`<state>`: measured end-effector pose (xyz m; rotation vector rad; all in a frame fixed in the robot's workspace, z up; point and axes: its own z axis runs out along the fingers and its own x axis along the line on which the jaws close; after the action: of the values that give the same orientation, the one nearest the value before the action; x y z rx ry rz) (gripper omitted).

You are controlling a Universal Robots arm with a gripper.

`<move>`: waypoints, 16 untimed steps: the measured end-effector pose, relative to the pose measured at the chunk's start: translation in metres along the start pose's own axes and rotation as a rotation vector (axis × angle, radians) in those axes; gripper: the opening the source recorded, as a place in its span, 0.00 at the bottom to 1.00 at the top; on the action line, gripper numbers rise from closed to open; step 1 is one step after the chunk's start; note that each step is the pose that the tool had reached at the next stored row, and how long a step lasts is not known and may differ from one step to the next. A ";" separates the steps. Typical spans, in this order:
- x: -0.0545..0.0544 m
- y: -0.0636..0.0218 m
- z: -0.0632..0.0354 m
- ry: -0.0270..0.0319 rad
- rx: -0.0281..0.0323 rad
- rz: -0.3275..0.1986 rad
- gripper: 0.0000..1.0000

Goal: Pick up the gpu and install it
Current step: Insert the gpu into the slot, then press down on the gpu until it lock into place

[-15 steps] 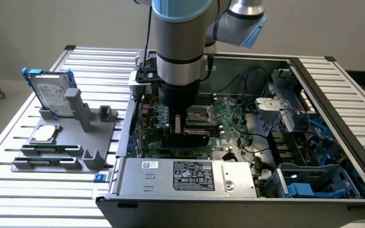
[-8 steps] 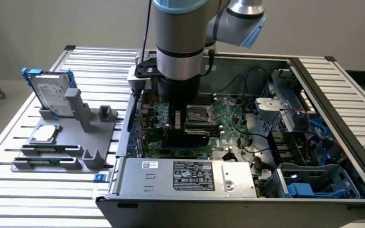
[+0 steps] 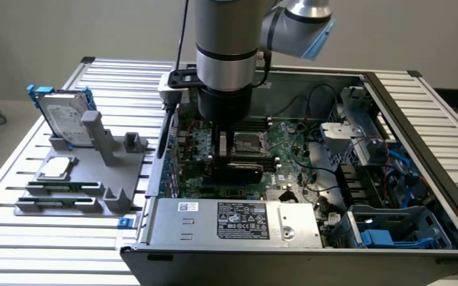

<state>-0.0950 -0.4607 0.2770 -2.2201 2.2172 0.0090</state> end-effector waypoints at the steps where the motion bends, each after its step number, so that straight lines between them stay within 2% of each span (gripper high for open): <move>1: 0.000 0.0000 0.0000 0.0000 0.0000 0.000 0.26; 2: 0.000 0.0000 -0.0001 0.0002 -0.0001 0.000 0.26; 4: 0.000 0.0000 -0.0002 0.0004 -0.0002 0.000 0.14; 6: 0.000 0.0000 -0.0002 0.0004 -0.0002 0.000 0.11; 16: 0.000 0.0000 -0.0002 0.0004 -0.0002 0.000 0.11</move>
<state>-0.0950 -0.4608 0.2772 -2.2204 2.2176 0.0089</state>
